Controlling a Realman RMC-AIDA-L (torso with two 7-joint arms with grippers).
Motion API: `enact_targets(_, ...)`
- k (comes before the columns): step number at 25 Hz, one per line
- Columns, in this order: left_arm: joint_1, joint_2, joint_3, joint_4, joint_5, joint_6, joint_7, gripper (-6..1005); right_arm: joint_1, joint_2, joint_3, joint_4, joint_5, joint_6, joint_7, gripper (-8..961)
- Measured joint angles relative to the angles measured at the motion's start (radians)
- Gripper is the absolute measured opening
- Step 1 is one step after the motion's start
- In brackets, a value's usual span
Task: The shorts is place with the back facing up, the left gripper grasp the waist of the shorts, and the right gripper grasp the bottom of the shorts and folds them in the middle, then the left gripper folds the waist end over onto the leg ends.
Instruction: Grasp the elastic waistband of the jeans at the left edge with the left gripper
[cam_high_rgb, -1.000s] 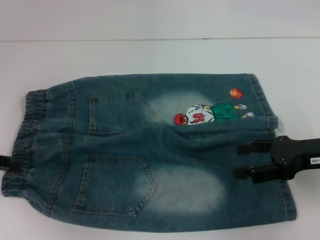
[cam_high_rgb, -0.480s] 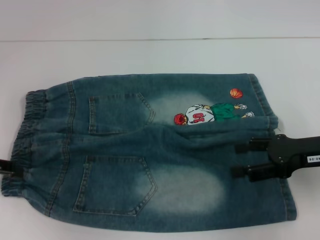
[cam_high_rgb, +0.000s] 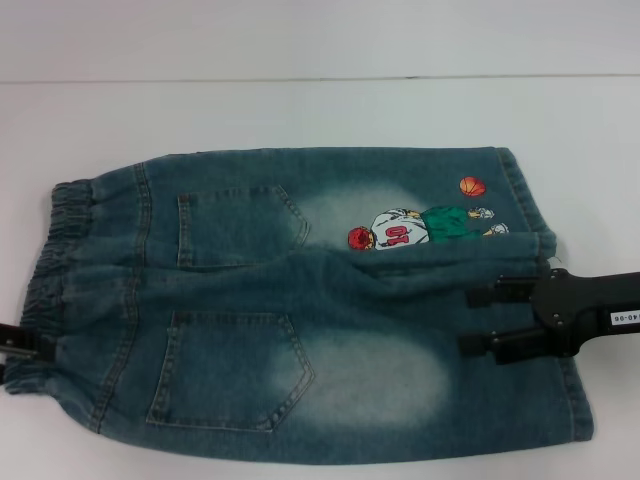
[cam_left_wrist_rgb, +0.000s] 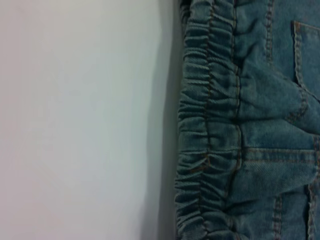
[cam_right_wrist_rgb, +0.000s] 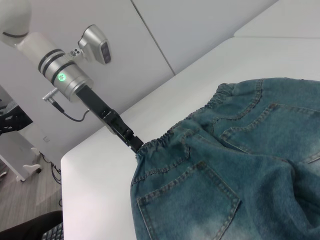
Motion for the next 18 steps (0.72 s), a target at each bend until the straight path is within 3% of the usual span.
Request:
enact_targets(16,-0.027,-0.008,0.014,-0.015,-0.011,0.000,0.018,706,-0.002,0.000,0.001,0.002,0.000,0.001,0.000,946)
enact_targets(18,-0.028,-0.008,0.014,-0.015,-0.010,-0.005,0.018,623,-0.004,0.000,0.002,0.001,0.002,0.001,0.000,946)
